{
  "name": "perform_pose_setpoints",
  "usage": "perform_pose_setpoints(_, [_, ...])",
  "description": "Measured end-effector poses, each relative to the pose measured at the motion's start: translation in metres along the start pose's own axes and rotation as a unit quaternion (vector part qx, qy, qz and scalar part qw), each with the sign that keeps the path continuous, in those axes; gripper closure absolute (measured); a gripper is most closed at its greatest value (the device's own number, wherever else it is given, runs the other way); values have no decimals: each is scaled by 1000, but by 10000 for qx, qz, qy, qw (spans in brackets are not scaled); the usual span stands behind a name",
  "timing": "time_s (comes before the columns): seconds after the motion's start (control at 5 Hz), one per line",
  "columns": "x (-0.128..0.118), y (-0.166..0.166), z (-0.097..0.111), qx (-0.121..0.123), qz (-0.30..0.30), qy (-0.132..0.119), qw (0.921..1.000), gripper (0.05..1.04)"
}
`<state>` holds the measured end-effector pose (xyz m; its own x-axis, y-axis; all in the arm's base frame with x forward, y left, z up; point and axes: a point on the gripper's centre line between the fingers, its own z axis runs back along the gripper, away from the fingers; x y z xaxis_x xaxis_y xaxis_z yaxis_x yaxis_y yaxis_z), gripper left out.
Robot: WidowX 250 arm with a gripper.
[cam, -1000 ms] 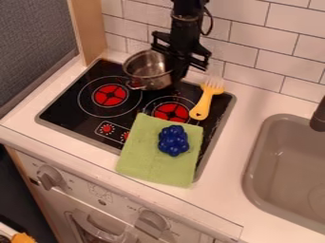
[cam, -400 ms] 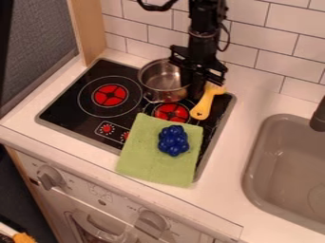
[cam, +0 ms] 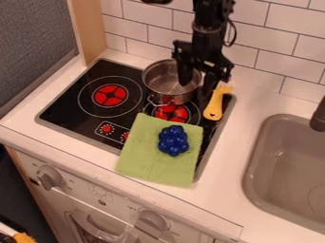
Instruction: Moved the silver pot to the upper right of the burner
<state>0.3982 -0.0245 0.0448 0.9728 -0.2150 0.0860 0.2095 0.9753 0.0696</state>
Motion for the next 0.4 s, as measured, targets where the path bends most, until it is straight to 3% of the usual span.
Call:
perform_pose_setpoints(0.2, [-5,-3,11,-75,39,-223,9997,73])
perform_pose_setpoints(0.4, [-8,-10,16,-252,78,-421,9988,77])
